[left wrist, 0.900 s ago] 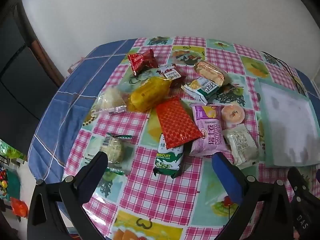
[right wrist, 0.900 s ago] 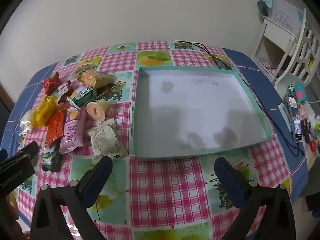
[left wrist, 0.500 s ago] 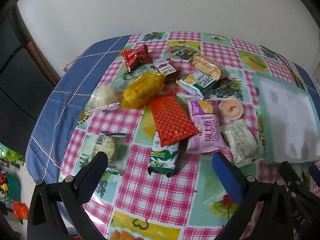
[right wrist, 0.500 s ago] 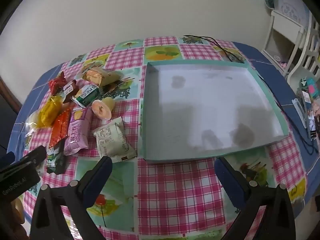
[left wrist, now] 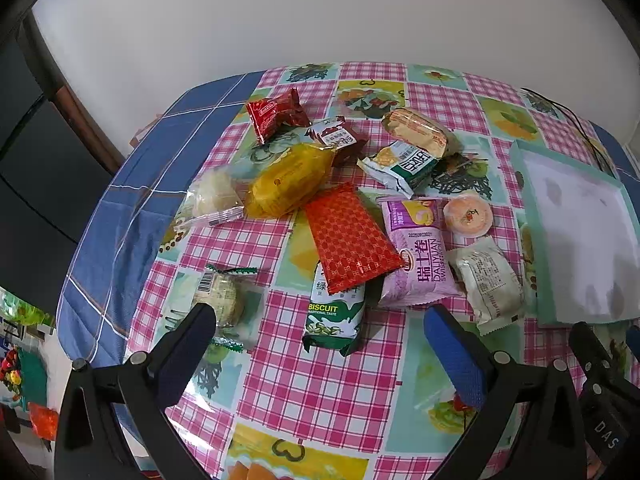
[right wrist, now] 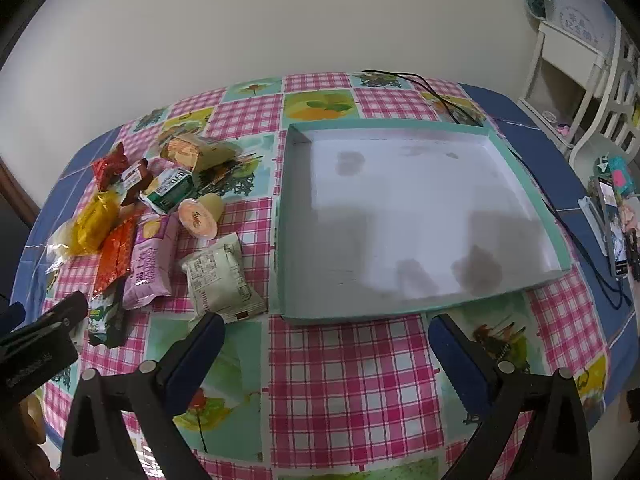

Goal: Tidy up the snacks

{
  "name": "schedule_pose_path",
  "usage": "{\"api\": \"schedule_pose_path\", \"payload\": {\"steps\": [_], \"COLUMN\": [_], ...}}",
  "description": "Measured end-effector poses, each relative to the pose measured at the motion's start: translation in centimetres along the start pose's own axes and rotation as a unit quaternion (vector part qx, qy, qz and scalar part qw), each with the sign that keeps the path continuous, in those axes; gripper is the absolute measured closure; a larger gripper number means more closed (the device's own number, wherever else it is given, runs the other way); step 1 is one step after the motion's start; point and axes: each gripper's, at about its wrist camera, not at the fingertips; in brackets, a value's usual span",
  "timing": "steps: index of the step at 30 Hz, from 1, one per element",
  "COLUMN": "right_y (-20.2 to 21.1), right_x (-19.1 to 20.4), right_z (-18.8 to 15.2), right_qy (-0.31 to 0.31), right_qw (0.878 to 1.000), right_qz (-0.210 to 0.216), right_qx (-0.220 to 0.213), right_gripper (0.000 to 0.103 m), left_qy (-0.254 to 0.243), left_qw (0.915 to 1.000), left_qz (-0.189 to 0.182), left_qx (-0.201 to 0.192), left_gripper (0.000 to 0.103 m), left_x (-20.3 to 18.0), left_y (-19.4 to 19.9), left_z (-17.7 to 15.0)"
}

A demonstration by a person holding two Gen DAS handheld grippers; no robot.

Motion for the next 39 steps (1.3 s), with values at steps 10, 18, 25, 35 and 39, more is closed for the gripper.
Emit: {"api": "schedule_pose_path", "payload": {"steps": [10,18,25,35,39], "right_y": [-0.04,-0.12,-0.14,-0.19,-0.23], "right_x": [0.30,0.51,0.60,0.69,0.69], "right_z": [-0.14,-0.18,-0.20,-0.20,-0.24], "right_qy": [0.004,0.010,0.011,0.013,0.013], "right_qw": [1.000,1.000,1.000,1.000,1.000], "right_qz": [0.004,0.007,0.007,0.007,0.008], "right_qx": [0.003,0.007,0.008,0.008,0.008], "right_gripper": [0.000,0.000,0.000,0.000,0.000], "left_qy": [-0.005,-0.005,-0.006,-0.007,-0.007], "left_qw": [1.0000,1.0000,1.0000,1.0000,1.0000], "left_qz": [-0.001,-0.001,-0.001,-0.001,-0.002], "left_qx": [-0.001,0.000,0.001,0.001,0.001], "left_gripper": [0.000,0.000,0.000,0.000,0.000], "left_x": [-0.30,-0.30,-0.33,-0.41,-0.40], "left_y": [0.25,0.23,0.22,0.15,0.15], "left_z": [0.01,0.06,0.05,0.00,-0.01]}}
Point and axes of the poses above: each gripper's, at about its wrist camera, not at the fingertips, and y roughly against the way its jaws point, x to its left, z to its top, and after that the axes turned 5 degrees about y, right-handed
